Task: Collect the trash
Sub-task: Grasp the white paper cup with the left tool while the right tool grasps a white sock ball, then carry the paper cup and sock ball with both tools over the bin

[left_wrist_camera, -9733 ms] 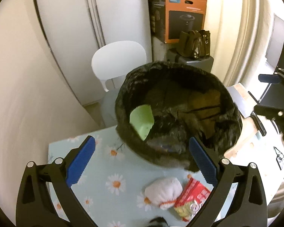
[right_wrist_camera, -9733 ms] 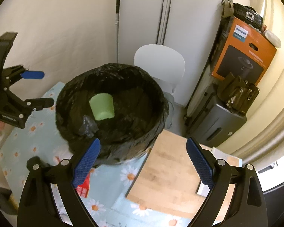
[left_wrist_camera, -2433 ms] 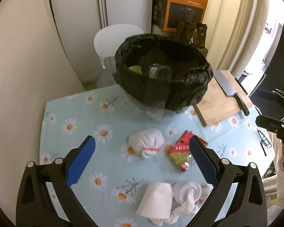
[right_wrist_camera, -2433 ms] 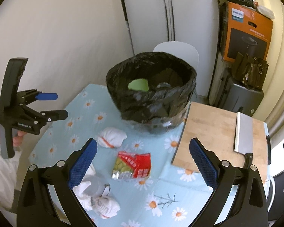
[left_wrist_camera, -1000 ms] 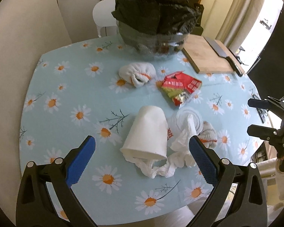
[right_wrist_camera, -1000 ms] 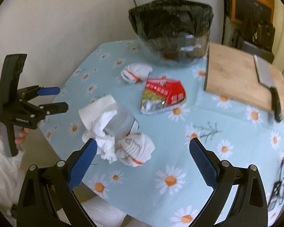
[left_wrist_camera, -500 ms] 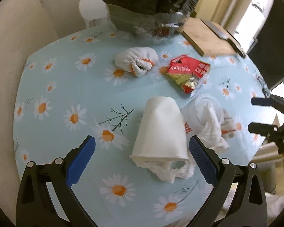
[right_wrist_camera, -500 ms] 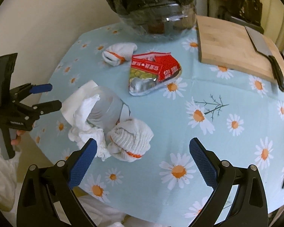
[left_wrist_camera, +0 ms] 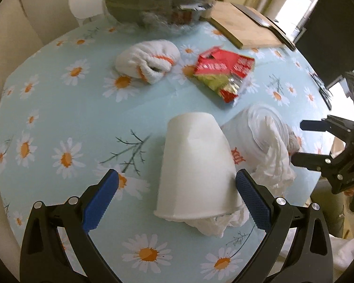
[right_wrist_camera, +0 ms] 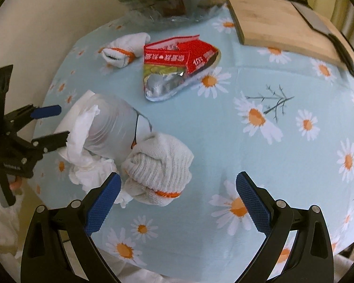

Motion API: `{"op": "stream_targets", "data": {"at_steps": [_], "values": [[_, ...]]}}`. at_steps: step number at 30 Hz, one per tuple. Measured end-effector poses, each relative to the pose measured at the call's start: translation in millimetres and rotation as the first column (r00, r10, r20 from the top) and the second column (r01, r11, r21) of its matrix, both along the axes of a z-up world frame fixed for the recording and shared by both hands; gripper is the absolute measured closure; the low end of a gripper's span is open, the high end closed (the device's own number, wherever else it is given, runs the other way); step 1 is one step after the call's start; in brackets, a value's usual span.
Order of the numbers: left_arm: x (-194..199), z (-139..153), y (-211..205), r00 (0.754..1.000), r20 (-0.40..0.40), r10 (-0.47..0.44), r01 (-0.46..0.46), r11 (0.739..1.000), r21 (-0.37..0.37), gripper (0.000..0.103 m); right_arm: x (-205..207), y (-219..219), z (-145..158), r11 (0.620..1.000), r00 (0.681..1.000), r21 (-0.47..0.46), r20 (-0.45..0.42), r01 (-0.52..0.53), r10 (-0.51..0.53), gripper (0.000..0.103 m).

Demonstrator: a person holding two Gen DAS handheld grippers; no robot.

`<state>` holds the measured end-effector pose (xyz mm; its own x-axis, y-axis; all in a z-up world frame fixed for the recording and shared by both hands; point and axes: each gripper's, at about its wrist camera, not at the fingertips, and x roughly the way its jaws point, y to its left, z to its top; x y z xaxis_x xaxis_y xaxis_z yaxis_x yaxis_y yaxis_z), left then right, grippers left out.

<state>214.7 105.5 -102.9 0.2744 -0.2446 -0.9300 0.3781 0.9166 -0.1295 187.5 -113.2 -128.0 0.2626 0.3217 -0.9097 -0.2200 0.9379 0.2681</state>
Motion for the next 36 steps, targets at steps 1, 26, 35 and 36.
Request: {"op": "stream_targets", "data": {"at_steps": [1, 26, 35, 36], "values": [[-1, -2, -1, 1.0, 0.001, -0.011, 0.011, 1.0, 0.004, 0.006, 0, 0, -2, 1.0, 1.0, 0.003, -0.009, 0.01, -0.01, 0.009], [1, 2, 7, 0.996, -0.029, -0.089, 0.09, 0.996, 0.026, 0.028, 1, -3, 18, 0.999, 1.0, 0.043, -0.009, -0.013, 0.013, 0.059], [6, 23, 10, 0.999, 0.015, 0.035, -0.035, 0.999, 0.027, 0.028, 19, -35, 47, 0.999, 0.998, 0.022, 0.032, -0.049, 0.048, 0.058], [6, 27, 9, 0.998, 0.027, 0.048, -0.048, 0.999, 0.023, 0.028, 23, -37, 50, 0.998, 0.998, 0.021, 0.034, -0.057, 0.056, 0.059]]}}
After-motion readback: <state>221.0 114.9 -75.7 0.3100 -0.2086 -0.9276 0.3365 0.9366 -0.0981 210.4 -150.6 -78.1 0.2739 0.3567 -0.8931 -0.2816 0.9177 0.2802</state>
